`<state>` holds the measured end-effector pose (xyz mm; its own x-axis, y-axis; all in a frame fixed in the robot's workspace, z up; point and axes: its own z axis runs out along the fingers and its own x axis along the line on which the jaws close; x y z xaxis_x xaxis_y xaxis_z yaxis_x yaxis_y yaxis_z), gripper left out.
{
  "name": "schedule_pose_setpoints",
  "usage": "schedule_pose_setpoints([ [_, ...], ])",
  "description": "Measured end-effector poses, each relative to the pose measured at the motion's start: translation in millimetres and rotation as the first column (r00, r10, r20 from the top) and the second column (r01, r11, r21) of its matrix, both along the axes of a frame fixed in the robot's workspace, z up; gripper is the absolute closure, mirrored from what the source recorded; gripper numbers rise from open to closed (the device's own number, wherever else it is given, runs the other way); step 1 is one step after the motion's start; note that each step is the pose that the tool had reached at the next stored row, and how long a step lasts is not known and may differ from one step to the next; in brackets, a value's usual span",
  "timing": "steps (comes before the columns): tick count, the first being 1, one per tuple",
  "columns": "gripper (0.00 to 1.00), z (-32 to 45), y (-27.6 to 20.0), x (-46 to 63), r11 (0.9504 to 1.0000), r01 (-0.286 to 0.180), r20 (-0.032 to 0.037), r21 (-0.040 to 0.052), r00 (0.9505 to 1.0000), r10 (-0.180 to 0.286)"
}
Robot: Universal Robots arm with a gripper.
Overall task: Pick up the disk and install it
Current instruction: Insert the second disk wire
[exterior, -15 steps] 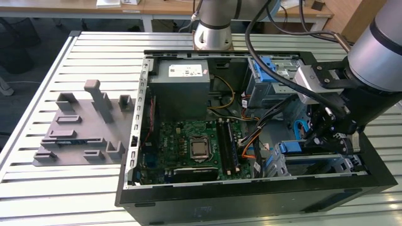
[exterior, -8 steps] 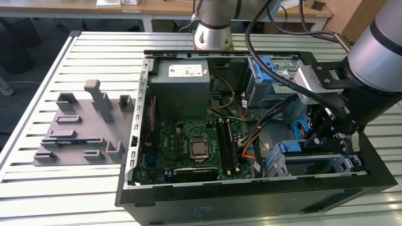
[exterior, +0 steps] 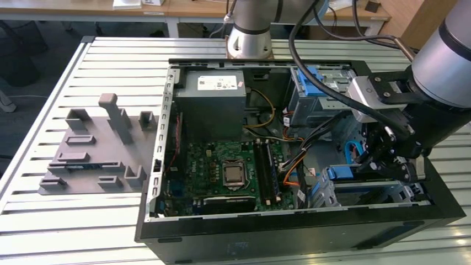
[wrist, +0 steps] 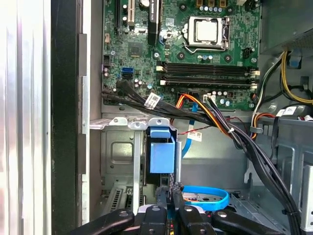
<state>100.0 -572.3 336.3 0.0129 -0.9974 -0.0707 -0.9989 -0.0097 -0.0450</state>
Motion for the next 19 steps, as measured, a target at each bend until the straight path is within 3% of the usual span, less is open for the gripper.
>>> schedule_pose_setpoints([
  [4, 0.84, -1.1, -0.2, 0.4, 0.9999, 0.000, 0.0000, 0.0156, 1.0000, 0.000],
  [15, 0.84, -4.7, -0.5, 0.6, 0.9999, 0.000, -0.0001, 0.0163, 1.0000, 0.000],
  [19, 0.84, -2.6, -0.5, 0.6, 0.9998, 0.000, 0.0001, 0.0176, 1.0000, 0.000],
])
